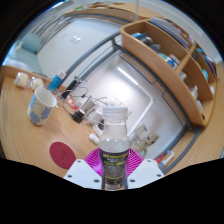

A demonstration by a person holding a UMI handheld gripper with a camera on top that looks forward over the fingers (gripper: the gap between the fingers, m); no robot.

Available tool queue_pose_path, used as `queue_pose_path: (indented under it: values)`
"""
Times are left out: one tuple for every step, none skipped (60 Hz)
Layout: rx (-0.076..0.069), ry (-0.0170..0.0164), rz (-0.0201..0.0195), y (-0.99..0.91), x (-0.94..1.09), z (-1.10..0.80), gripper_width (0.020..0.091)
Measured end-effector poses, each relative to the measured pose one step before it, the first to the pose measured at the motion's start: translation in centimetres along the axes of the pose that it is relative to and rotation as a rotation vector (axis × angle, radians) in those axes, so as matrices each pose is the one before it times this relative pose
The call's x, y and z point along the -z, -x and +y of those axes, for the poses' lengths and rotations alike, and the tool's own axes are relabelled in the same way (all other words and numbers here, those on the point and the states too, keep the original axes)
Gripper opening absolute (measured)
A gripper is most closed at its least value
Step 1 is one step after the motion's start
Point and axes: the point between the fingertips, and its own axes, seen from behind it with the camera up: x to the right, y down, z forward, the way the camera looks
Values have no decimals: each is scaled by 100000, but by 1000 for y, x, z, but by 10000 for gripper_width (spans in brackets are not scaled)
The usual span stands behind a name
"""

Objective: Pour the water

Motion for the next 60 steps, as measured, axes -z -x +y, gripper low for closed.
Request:
queue_pose_path:
  values:
    - [4762,-779,-599,261,-390,-564,248]
    - [4676,-497,-45,388,-312,-631,248]
    - [4551,-558,-258,332,-423,-617,248]
    - [4957,-236,-424,389,-429,-500,248]
    - [5270,-25,-533,355,-426,-474,248]
    - [5188,-492,-338,271,-402,-586,248]
    - [4826,-1201,144,63,-349,-707,249]
    - [4616,-1893,235,-190,-220,-594,249]
    - [4767,-888,555,90,-296,-667,248]
    - [5159,-621,382,74,-323,-504,248]
    - [5110,-288,302,59,-315,-416,247]
    - [4859,-441,478,-13,-292,-464,248]
    - [4518,-636,601,-46,-277,-501,247]
    - [4354,-643,459,-44,-239,-464,250]
    - [4288,-740,235,-1,-210,-446,252]
    - [4130,-709,104,-14,-212,-437,252]
    - [3995,-655,299,-55,-229,-445,252]
    - [3932,-540,393,-77,-211,-364,251]
    - [3850,-1078,4,-161,-148,-369,251]
    - [3579,-584,447,-86,-179,-414,251]
    - [3232,-735,644,-146,-136,-390,251]
    - [3111,-571,619,-168,-73,-350,251]
    - [3141,-546,500,-147,-80,-339,251]
    - [3184,-706,320,-65,-96,-393,250]
    - [3211,-659,369,-148,-82,-374,250]
    - [3234,-444,481,-150,-91,-311,251]
    - [3001,-570,730,-227,-59,-290,249]
    - [2870,-694,870,-246,-67,-342,249]
    - [2834,-782,931,-276,-67,-317,249]
    - [3011,-1029,638,-295,-218,-43,248]
    - [2655,51,415,-68,109,-278,248]
    - [3121,122,608,-166,-67,-129,248]
    - [3137,-76,517,-158,-38,-124,249]
    - [2906,-286,550,-162,-46,-163,250]
    - [2546,-393,579,-140,-81,-179,251]
    - [2213,-239,520,-106,-66,-127,259]
    - [1993,-58,446,-105,-30,-77,260]
    - [2030,52,132,-8,-41,-41,262]
    - [1953,-304,-19,40,-166,-39,262]
    - [1461,95,-128,108,38,-14,261]
    - [1261,241,272,-53,-14,7,262]
    - [746,153,341,-47,-27,15,261]
    - [287,222,109,-11,0,34,262]
    - [-93,264,-174,53,-2,42,263]
    - [-358,249,-317,95,-14,29,262]
    - [-574,101,-374,111,-27,-3,261]
    - [-474,-82,-177,88,-90,-69,263]
    - [-917,-55,-237,81,-3,-33,263]
    - [-971,13,-96,47,-2,3,261]
    - [-1091,160,-62,25,23,31,262]
    - [-1262,-5,-8,18,19,-8,262]
    - [-1453,-154,-38,37,28,-34,262]
    - [-1601,-129,-117,50,44,2,262]
    - [-2015,-387,-365,69,-22,-11,262]
    - [-2475,-106,-136,128,-39,-41,263]
    - [-2931,-217,-295,57,70,14,263]
    - [-3502,-118,-502,47,128,110,264]
    - [-4012,37,-536,35,144,160,263]
    - [-4155,679,-135,-80,226,220,263]
    - [-4783,365,-603,14,151,254,264]
